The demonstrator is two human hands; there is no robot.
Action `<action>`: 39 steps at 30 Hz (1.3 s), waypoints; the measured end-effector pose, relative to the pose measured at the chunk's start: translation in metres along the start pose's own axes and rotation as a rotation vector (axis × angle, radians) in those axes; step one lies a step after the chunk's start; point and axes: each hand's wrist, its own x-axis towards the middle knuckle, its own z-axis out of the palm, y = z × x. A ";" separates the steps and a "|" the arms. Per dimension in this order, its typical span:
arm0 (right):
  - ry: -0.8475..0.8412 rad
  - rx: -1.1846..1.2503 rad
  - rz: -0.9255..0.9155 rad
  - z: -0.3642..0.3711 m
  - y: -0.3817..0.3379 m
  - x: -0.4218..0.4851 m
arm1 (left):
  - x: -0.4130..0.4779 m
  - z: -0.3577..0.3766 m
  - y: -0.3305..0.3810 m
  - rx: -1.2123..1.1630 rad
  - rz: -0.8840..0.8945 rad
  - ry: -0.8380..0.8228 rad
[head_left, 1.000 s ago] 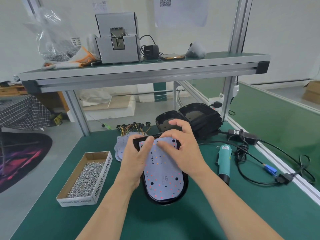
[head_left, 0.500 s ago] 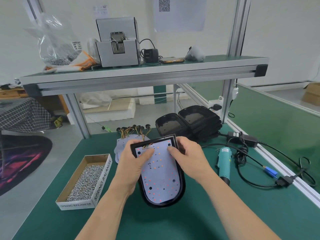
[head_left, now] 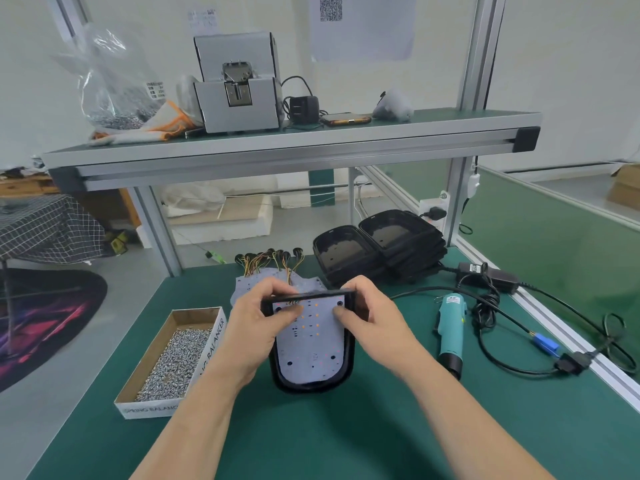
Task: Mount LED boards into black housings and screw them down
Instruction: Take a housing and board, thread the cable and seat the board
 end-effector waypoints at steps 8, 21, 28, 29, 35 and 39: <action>-0.329 0.084 0.039 -0.023 -0.010 0.015 | -0.001 -0.016 -0.001 -0.115 -0.038 -0.286; -0.302 -0.159 -0.044 0.000 -0.009 0.011 | -0.016 -0.045 -0.035 -0.273 -0.288 -0.184; -0.232 -0.287 -0.106 0.027 -0.010 0.009 | -0.025 -0.053 -0.012 0.105 -0.158 0.037; -0.231 -0.339 -0.142 0.030 -0.011 0.010 | -0.029 -0.049 -0.005 0.221 -0.067 -0.030; -0.283 -0.553 -0.320 0.036 -0.023 0.012 | -0.033 -0.012 0.009 0.575 0.124 -0.317; -0.309 -0.571 -0.311 0.030 -0.030 0.013 | -0.039 -0.011 0.005 0.662 0.126 -0.225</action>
